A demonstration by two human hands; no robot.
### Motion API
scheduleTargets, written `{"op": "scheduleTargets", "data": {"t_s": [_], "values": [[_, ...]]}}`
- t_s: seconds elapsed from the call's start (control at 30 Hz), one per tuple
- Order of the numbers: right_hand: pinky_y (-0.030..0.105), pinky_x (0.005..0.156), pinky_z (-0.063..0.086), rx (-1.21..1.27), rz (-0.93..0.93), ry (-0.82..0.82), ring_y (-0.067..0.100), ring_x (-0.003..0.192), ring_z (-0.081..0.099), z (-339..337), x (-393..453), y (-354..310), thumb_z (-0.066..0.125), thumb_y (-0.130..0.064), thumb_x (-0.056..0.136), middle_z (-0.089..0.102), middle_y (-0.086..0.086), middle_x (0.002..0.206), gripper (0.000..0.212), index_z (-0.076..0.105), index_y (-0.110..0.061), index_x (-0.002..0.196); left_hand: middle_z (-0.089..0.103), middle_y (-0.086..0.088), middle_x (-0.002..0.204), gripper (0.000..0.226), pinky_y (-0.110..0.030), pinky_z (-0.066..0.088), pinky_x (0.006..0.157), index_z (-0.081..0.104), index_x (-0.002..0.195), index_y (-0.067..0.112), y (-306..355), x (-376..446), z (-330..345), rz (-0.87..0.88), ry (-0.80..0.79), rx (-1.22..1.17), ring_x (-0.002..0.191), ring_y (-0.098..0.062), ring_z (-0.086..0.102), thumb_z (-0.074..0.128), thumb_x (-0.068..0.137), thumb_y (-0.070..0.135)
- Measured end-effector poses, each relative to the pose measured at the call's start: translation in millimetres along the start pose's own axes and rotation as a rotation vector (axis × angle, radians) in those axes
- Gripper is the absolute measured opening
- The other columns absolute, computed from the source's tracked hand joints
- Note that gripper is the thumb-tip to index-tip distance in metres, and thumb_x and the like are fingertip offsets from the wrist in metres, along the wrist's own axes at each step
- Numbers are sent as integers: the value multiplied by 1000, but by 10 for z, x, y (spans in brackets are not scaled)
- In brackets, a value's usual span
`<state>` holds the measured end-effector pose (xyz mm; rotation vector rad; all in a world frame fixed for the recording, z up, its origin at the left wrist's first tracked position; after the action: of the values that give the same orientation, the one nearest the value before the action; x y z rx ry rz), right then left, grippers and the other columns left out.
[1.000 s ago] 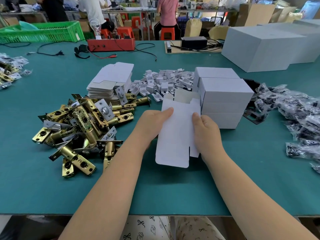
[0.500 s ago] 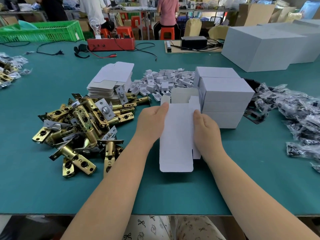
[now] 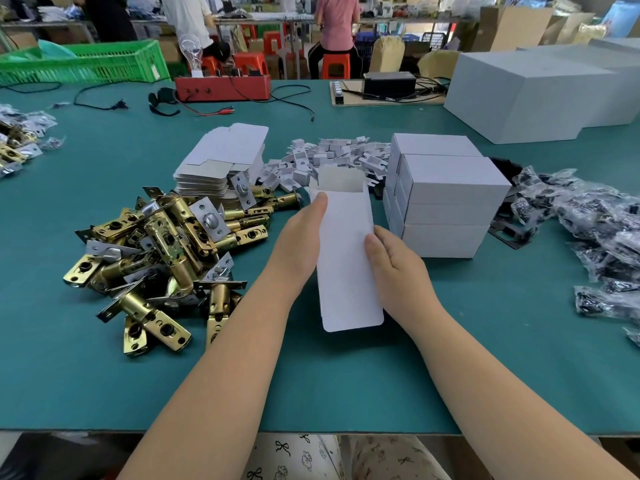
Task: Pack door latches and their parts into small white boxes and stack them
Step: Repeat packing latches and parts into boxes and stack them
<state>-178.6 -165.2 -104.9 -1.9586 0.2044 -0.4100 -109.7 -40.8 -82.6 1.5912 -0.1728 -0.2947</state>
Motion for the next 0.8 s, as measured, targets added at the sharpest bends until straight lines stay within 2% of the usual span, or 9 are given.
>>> {"op": "scheduleTargets", "data": {"t_s": [0.07,0.13,0.27,0.37,0.4,0.47,0.53,0.63,0.8], "values": [[21,55,33,-8,-35,-5,3,62,44,15,-26,-16,33,-29,103,55,-11,72,30,53,-17,83,71,-1,107,42,-45,46,100,67,94,26,5,-5,0,5,18,33,105,-21,65,36,101,52],[23,55,29,21,-41,-6,5,60,39,15,-40,-25,32,-27,103,49,-14,66,34,49,-17,75,71,-6,106,48,-44,46,99,67,95,19,0,4,-15,1,25,70,104,-25,64,33,101,53],[31,72,42,166,68,23,14,80,53,-21,-29,-21,39,-26,102,60,-5,84,28,61,-11,92,71,9,81,45,-27,48,78,65,83,26,-16,32,-48,-11,12,99,83,-11,65,34,101,52],[28,75,46,259,111,12,11,86,59,-10,-36,-22,40,-23,101,66,-5,94,26,64,-17,97,71,22,94,34,-11,47,60,63,117,28,12,47,-46,56,0,74,84,2,65,38,102,45],[24,75,47,282,109,12,9,87,60,-8,-31,-24,40,-21,101,67,-6,97,25,65,-18,100,66,25,107,37,-9,47,61,53,134,30,21,51,-47,85,-5,63,89,7,64,39,102,42],[17,77,49,321,106,24,4,95,62,-19,-20,-19,42,-20,100,66,-10,107,24,64,-22,110,55,26,123,44,-9,48,66,36,147,38,35,50,-48,119,-30,29,92,14,61,39,103,41],[22,90,49,351,114,30,5,108,59,-36,-3,3,43,-20,99,63,-14,117,32,55,-26,128,52,20,134,43,-15,49,78,37,145,43,37,49,-43,138,-64,12,103,9,59,39,103,42],[25,85,51,372,99,14,5,97,64,-43,4,23,45,-19,99,69,-19,93,46,39,-37,140,58,13,132,34,-31,51,93,49,135,47,23,36,-21,130,-95,51,110,-6,61,40,102,41],[18,66,54,457,113,16,-1,80,68,-57,15,17,51,-21,98,71,-23,82,44,40,-40,136,71,1,106,23,-32,54,77,65,109,43,28,3,0,113,-106,34,89,-12,67,45,100,38]]}}
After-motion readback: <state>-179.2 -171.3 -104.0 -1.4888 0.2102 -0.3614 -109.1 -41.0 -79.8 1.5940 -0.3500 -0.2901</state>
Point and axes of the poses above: each hand's wrist, its own x-axis towards the middle knuckle, its own z-axis out of the palm, y = z × x, the point moved 4 cm from there along x, towards the middle knuckle
